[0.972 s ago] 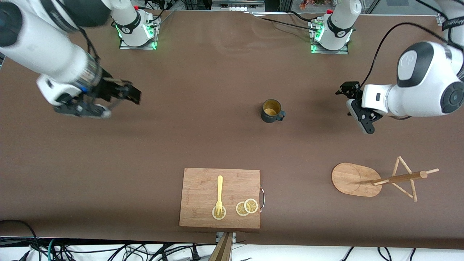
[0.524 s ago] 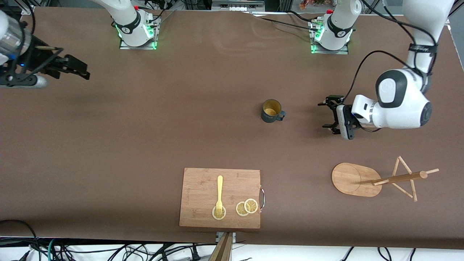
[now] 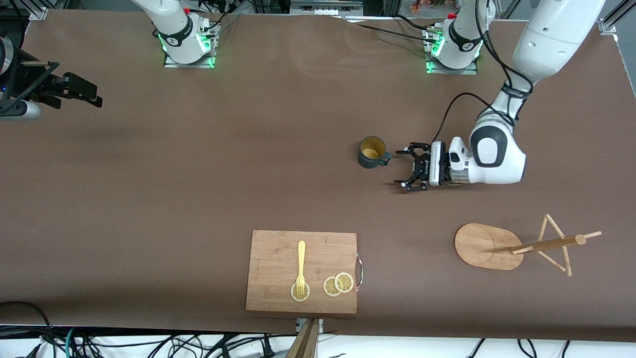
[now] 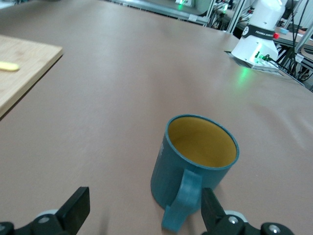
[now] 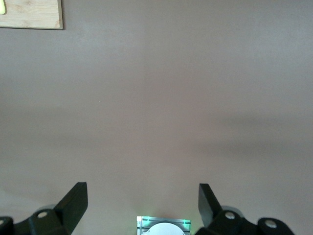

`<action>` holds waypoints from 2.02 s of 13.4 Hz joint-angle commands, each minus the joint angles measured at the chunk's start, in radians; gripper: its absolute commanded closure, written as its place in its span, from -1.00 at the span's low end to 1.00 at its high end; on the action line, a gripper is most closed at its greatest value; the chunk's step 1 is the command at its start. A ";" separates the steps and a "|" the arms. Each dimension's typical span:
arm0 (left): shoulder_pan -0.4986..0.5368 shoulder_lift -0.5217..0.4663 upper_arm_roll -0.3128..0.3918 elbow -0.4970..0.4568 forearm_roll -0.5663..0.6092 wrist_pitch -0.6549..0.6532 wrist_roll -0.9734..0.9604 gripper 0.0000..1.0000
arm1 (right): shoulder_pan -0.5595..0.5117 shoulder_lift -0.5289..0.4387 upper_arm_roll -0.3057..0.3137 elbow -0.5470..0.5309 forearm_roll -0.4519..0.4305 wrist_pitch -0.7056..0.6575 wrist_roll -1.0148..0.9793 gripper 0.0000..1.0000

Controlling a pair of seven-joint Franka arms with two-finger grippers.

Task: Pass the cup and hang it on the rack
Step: 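Grasp the teal mug handle with the left gripper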

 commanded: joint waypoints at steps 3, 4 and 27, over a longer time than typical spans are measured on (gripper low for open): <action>0.014 -0.017 -0.061 -0.102 -0.121 0.003 0.185 -1.00 | -0.021 0.000 0.021 0.030 -0.040 -0.017 -0.020 -1.00; 0.017 -0.014 -0.058 -0.107 -0.121 0.001 0.206 -1.00 | -0.021 0.003 0.021 0.049 -0.049 -0.025 -0.020 -1.00; 0.174 0.017 -0.058 -0.128 -0.147 -0.265 0.150 0.99 | -0.026 0.051 0.018 0.064 -0.058 -0.031 -0.004 -1.00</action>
